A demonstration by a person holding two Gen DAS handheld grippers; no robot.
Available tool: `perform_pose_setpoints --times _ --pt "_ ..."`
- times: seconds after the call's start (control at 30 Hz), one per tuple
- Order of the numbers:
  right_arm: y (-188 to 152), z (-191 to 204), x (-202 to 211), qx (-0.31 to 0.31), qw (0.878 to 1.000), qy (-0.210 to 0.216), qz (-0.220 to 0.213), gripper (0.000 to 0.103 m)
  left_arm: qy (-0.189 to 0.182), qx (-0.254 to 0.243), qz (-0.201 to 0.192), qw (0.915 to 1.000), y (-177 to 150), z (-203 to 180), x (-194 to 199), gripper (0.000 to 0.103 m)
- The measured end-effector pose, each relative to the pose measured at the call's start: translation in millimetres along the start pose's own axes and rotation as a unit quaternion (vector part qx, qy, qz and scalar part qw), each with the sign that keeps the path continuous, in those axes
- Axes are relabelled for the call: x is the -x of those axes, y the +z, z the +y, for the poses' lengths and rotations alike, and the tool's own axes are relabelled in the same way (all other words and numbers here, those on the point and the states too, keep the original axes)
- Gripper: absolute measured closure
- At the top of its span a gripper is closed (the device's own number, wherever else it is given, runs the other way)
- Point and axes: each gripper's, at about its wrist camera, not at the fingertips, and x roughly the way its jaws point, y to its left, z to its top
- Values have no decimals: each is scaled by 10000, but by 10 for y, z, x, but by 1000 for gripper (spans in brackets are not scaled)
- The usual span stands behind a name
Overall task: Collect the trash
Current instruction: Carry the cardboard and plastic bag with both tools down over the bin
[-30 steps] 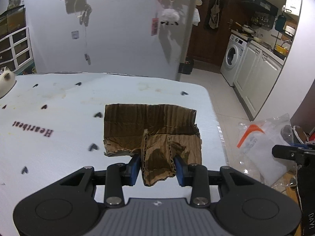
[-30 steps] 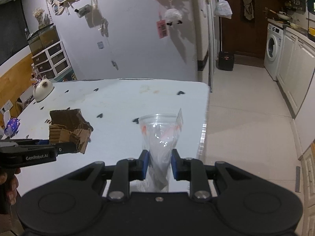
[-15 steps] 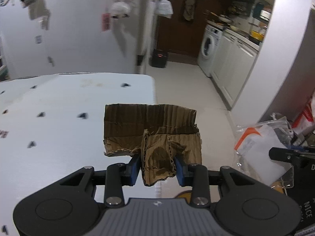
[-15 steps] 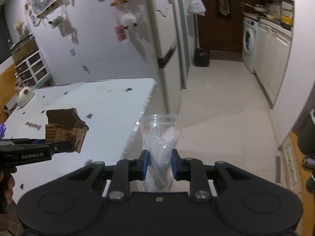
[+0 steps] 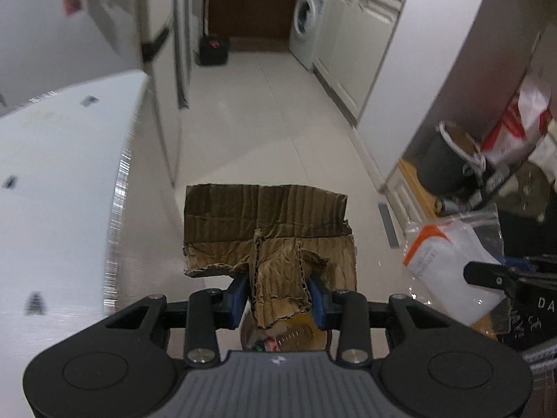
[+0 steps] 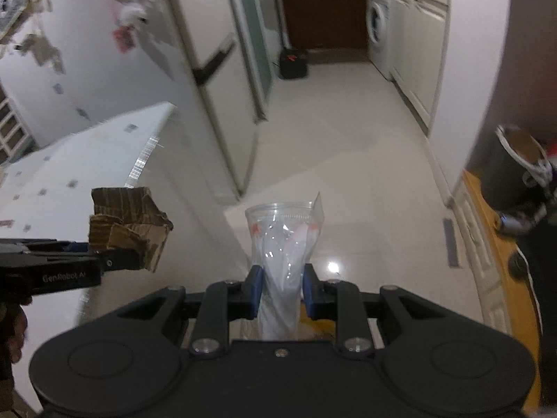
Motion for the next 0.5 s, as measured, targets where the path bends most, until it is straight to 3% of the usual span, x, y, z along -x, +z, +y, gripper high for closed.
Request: perform_pose_setpoints --times 0.27,0.5 --pt "-480 -609 -681 -516 9960 -408 608 78 -72 -225 866 9960 -328 -203 -1195 64" --pt "-1010 -968 -1603 -1116 9862 -541 1094 78 -79 -452 1500 9876 -694 -253 -2400 64"
